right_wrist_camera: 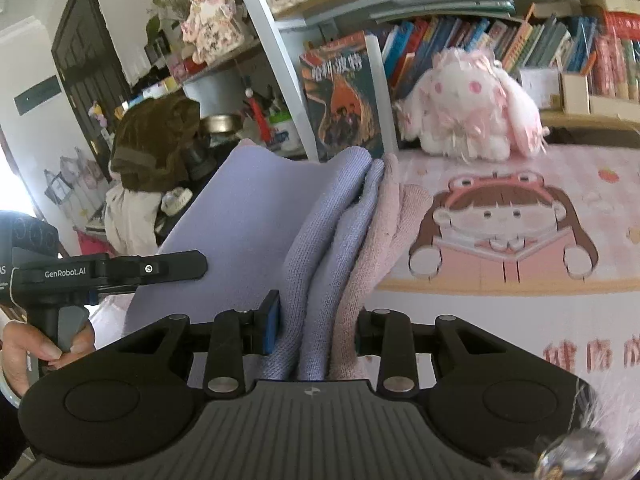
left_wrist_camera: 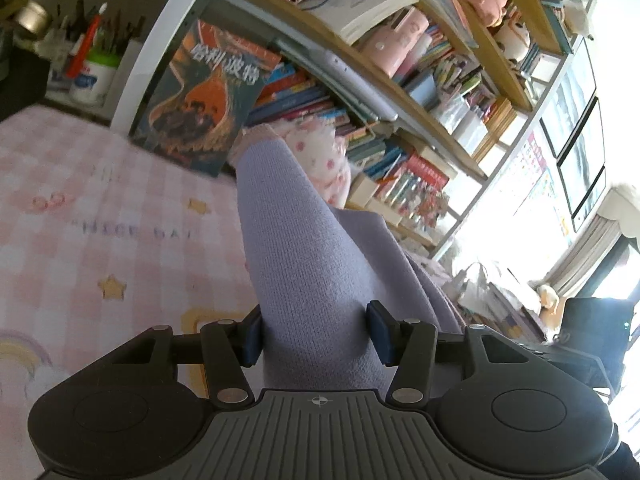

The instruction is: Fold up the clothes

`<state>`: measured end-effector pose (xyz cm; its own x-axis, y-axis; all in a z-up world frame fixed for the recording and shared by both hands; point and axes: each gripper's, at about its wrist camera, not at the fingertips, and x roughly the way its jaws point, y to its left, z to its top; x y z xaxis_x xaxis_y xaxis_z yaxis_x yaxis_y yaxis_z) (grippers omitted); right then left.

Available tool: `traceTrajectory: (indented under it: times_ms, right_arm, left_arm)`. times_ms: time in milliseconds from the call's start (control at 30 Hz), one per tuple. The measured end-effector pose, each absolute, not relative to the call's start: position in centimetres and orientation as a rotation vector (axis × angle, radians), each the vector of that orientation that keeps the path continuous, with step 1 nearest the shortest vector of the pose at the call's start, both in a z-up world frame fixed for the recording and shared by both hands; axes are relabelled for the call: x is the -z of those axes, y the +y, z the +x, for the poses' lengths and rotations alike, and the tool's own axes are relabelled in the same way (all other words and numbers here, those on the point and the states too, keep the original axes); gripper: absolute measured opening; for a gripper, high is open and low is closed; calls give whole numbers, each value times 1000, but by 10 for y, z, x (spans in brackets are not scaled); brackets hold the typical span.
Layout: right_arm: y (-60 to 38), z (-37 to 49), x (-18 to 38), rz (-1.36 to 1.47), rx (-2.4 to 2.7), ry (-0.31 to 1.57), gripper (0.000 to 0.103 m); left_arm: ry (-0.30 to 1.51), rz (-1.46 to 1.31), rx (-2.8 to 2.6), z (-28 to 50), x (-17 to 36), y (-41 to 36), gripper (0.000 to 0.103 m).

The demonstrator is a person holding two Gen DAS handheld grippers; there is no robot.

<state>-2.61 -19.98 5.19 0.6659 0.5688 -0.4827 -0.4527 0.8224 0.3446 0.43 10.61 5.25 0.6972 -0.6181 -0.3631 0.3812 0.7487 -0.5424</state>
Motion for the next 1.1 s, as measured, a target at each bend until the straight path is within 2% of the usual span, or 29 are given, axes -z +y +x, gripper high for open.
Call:
traceTrajectory:
  times_ms: [467,733,1100]
  right_arm:
    - [-187,58,-54,132,-561,588,30]
    - [-176,142,-36,142,-514,632,30]
    - [-166,213,-6,121,-462,669,31]
  left_arm:
    - [551,-459,532,90,-51,105,51]
    - [585,-472,488,171,-26,106,51]
    - [615,-537,414,223,11,107,51]
